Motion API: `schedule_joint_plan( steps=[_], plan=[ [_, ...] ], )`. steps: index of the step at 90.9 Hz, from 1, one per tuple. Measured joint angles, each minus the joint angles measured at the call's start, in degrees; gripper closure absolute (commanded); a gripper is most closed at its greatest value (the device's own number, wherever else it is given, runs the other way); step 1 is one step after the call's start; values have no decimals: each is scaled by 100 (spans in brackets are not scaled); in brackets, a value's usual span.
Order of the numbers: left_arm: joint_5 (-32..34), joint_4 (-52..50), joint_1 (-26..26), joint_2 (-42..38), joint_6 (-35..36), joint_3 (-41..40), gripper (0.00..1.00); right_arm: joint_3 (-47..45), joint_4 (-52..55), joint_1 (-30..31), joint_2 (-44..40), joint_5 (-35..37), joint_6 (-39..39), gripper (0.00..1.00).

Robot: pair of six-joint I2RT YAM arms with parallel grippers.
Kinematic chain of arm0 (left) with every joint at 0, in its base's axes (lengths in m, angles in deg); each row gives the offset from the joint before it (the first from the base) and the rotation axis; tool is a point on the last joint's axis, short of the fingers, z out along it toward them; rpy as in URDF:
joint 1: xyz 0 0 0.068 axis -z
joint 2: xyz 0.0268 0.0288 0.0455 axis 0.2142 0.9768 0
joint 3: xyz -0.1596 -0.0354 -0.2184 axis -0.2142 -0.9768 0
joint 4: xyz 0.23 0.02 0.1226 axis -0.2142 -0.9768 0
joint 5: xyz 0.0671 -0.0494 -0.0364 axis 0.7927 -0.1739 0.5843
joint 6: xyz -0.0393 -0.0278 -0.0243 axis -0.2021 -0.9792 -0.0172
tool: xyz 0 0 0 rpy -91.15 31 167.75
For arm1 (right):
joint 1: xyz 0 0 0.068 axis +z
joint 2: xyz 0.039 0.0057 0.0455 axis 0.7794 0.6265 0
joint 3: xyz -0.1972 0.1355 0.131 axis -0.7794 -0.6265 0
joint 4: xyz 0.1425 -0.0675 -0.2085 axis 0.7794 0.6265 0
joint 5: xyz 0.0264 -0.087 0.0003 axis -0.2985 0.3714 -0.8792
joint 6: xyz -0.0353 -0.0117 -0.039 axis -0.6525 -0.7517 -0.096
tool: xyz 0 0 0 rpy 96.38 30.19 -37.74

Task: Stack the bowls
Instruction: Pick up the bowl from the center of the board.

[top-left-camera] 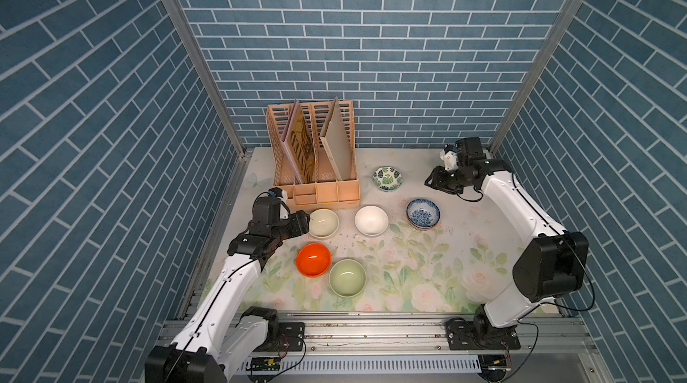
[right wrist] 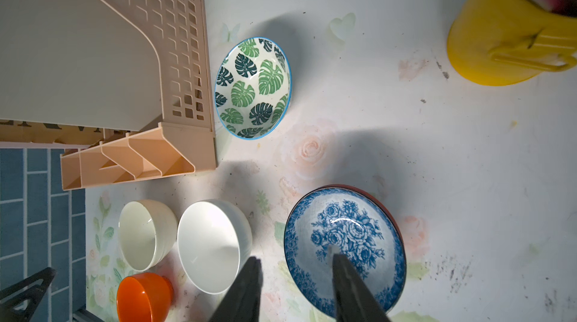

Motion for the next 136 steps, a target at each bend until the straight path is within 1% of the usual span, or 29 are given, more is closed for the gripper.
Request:
schedule_joint_plan(
  steps=[7,16,30,42,49,57,69,77,95,109,126,136],
  plan=[
    [175,-42,83,190,-63,39,33,-605,-243,153,-439,105,50,58],
    [435,-146,280,455,-160,52,35,-1508,-549,315,-1281,302,144,59],
    [487,-188,378,870,-313,68,46,-2632,-1196,417,-2566,651,247,59],
    [463,-223,391,1099,-367,81,47,-3528,-1906,415,-3541,944,289,59],
    [461,-289,396,1056,-391,151,46,-3814,-2173,417,-3886,1086,293,59],
    [374,-284,398,872,-439,208,46,-4103,-2618,415,-4186,1071,304,59],
    [155,-267,402,542,-501,192,44,-4478,-3163,417,-4387,997,393,59],
    [140,-273,404,542,-503,190,45,-4559,-3379,409,-4339,970,407,59],
    [398,-278,411,1215,-518,197,46,-4629,-3786,404,-4332,968,444,59],
    [531,-264,413,1652,-518,267,47,-4658,-3829,404,-4341,990,446,59],
    [621,-144,435,2162,-474,560,53,-4658,-3838,393,-4343,990,446,59],
    [675,-105,450,2380,-442,691,60,-4658,-3838,393,-4341,990,446,59]
  ],
)
